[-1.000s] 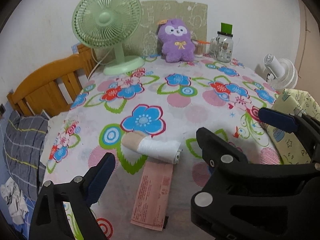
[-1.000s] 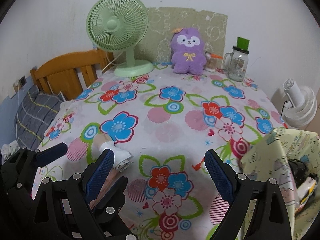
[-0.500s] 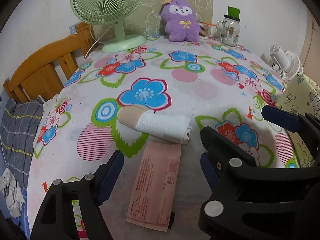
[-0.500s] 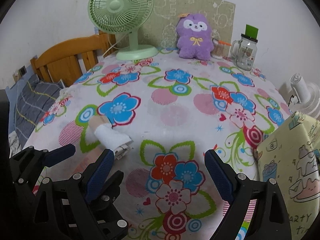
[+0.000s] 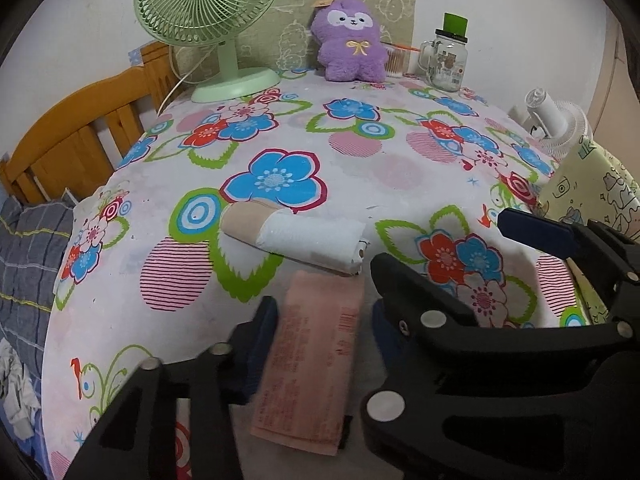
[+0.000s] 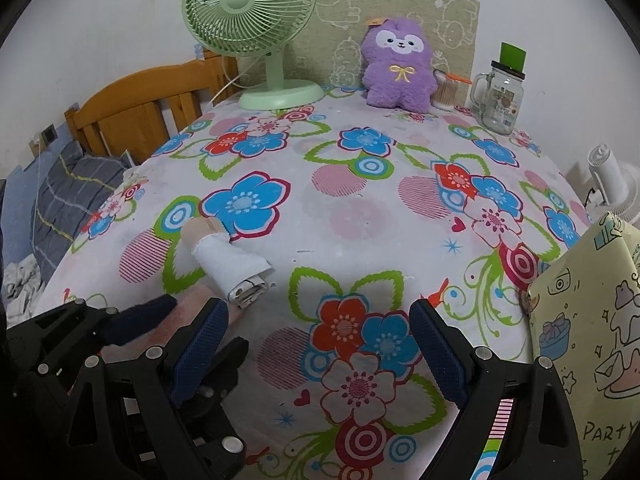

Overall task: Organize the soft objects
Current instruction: 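Grasp the white rolled cloth with the right gripper while the left grasps the pink paper packet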

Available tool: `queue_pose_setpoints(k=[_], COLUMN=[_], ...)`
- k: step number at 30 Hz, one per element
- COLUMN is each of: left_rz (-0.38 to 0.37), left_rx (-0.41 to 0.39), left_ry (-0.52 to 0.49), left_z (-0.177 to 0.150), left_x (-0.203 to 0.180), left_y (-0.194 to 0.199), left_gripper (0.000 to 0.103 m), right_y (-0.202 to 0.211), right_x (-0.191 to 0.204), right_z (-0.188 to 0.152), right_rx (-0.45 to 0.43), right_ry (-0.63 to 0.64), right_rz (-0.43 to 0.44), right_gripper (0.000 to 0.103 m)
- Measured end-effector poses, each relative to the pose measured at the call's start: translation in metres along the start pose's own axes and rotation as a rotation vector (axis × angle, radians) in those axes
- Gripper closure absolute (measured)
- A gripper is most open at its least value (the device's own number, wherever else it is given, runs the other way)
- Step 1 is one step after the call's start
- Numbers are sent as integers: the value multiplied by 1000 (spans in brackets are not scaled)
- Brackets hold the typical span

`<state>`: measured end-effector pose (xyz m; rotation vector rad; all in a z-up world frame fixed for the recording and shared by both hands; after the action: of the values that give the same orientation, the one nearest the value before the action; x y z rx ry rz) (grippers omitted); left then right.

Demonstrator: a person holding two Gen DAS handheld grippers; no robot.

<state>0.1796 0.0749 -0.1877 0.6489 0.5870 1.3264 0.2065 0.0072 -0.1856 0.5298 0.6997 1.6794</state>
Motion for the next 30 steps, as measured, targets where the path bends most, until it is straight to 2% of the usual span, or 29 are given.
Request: queue_pose_setpoints(k=[5, 19, 30], left_rz=[-6, 61, 121], left_rx=[1, -18, 16], left_ry=[4, 24, 25], left_z=[-2, 13, 22], left_x=[3, 30, 58], left_y=[3, 11, -4], left_gripper=[63, 63, 63], right_y=[1, 3, -24], right_x=[4, 29, 51], right_z=[1, 25, 45], right_rx=[-3, -47, -28], right_ry=[11, 68, 126], right_rz=[8, 44, 94], right_gripper=[9, 9, 9])
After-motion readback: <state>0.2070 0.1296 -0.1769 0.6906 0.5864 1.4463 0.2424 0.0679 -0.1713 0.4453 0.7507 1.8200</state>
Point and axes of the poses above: each gripper's, at about its wrist camera, not at the fingertips, and y roughly against the way its jaws point, x to its left, z to its top, the point moved 7 cm from there along -y, roughly the way its jaws point, and after that the axes turned 6 degrees about -x, right-handed, at the moved point
